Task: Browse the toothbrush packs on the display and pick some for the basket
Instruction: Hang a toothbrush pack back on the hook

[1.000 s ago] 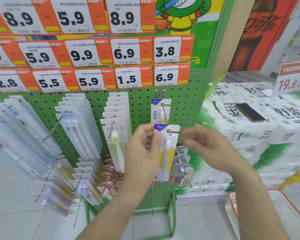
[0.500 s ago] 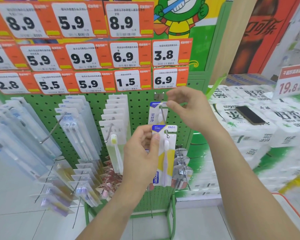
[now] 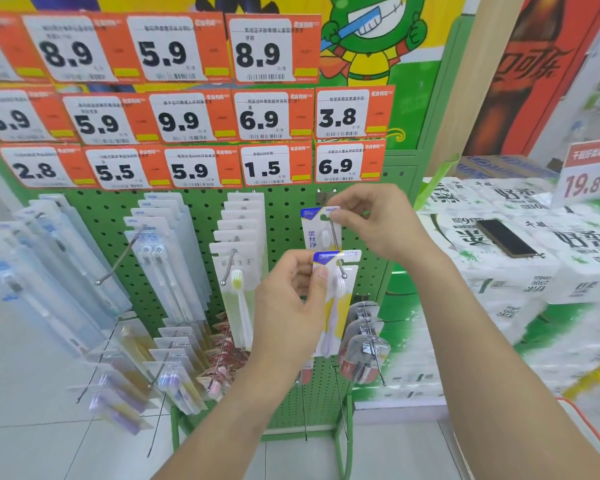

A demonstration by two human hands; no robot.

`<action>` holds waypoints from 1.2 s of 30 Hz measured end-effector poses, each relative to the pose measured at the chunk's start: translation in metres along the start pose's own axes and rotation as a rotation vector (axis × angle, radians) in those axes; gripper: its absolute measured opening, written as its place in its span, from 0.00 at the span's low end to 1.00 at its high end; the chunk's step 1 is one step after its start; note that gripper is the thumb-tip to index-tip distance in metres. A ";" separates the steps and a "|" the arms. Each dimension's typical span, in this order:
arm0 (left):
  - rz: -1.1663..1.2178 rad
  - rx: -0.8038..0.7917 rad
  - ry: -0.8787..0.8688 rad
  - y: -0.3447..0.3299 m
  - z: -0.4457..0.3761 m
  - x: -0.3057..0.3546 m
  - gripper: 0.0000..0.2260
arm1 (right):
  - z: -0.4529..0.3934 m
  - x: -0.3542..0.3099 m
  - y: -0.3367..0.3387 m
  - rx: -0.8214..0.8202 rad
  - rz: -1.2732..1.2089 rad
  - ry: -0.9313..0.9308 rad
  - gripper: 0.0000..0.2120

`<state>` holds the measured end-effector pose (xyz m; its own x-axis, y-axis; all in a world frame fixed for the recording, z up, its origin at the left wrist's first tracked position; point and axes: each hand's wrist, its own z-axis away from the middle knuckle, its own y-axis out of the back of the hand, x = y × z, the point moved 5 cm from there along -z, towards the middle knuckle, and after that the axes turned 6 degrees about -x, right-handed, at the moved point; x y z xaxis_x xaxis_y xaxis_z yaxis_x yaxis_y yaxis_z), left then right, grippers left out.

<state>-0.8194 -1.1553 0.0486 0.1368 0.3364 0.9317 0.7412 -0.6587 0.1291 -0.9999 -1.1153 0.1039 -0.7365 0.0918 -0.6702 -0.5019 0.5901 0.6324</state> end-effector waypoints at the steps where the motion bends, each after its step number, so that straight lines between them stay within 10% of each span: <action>1: -0.014 0.005 -0.006 0.000 0.000 0.000 0.10 | -0.001 -0.001 0.000 -0.018 0.006 -0.008 0.05; 19: -0.329 0.134 -0.073 0.005 0.003 0.003 0.20 | 0.008 -0.018 0.001 -0.298 -0.134 -0.028 0.03; 25: -0.266 0.172 0.013 0.009 0.000 -0.010 0.09 | 0.014 -0.018 -0.004 -0.324 -0.263 -0.086 0.05; 36: -0.390 0.270 -0.203 0.020 0.021 0.007 0.08 | 0.049 -0.007 0.017 0.065 -0.452 -0.074 0.08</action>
<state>-0.7895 -1.1516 0.0508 -0.0784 0.6640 0.7436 0.9021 -0.2702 0.3364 -0.9815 -1.0664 0.1001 -0.4152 -0.1306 -0.9003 -0.7341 0.6327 0.2467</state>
